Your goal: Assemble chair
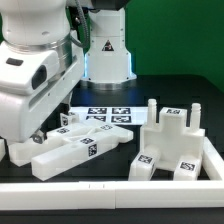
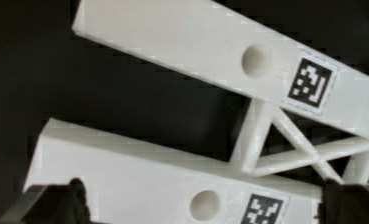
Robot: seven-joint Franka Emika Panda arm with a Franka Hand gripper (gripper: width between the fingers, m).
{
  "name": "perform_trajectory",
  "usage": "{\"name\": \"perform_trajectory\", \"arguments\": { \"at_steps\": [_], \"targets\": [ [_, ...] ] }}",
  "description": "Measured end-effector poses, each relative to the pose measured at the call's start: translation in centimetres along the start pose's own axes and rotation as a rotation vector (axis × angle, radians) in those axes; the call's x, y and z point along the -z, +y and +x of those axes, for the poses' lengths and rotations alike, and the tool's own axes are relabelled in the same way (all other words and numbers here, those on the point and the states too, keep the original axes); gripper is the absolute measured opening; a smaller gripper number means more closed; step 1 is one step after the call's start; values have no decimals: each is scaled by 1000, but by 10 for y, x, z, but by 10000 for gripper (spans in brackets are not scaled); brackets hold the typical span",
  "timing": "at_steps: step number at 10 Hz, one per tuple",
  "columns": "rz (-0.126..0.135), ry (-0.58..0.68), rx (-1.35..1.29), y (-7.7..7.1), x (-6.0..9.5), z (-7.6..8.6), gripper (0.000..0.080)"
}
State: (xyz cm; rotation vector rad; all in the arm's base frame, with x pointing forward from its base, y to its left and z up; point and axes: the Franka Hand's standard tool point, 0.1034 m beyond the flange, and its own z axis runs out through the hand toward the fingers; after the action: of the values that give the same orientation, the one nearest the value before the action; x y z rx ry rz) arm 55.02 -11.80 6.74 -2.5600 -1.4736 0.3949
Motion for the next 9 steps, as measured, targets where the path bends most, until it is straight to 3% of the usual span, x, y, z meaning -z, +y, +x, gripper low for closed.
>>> {"name": "perform_trajectory", "arguments": {
  "at_steps": [1,2,3,5,9],
  "targets": [
    [-14,15,-101,2,1,0,649],
    [-68,69,-246,3,3,-7,649],
    [-71,95,-426,-7,0,-15,649],
    [-20,137,-654,-13,-7,-19,649],
    [-5,136,-891,-13,-8,-17,649]
  ]
}}
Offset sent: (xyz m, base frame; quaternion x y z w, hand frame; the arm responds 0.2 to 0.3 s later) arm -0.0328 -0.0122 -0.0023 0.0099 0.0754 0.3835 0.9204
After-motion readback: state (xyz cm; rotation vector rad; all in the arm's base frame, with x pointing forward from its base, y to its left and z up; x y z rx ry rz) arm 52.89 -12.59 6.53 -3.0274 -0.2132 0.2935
